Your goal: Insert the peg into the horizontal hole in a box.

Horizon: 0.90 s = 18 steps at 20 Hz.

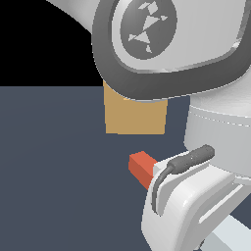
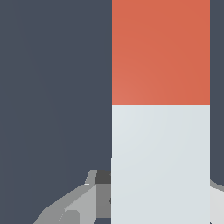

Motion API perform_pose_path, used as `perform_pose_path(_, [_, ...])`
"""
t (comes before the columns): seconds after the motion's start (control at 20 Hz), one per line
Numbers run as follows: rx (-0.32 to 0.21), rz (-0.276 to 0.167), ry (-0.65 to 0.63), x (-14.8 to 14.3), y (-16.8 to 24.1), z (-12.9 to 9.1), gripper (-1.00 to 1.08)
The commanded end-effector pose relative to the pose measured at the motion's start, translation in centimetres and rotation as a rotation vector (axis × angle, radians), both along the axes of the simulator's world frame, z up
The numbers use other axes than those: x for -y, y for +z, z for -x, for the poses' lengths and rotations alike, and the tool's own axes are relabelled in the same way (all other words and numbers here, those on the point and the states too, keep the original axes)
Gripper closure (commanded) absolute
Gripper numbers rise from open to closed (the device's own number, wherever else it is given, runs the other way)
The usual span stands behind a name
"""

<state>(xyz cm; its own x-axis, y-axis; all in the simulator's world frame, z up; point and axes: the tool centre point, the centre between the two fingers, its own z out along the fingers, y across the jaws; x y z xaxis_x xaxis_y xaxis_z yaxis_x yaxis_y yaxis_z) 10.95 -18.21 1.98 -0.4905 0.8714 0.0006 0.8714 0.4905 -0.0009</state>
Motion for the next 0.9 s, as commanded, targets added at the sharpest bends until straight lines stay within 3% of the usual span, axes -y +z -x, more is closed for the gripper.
perform_pose_path(0.0, [0.0, 0.0, -0.003, -0.1, 0.1, 0.1, 1.08])
perform_pose_path(0.45, [0.0, 0.0, -0.041, -1.2, 1.1, 1.2, 1.08])
perform_pose_path(0.85, [0.001, 0.0, -0.124, -3.6, 3.2, 3.4, 1.08])
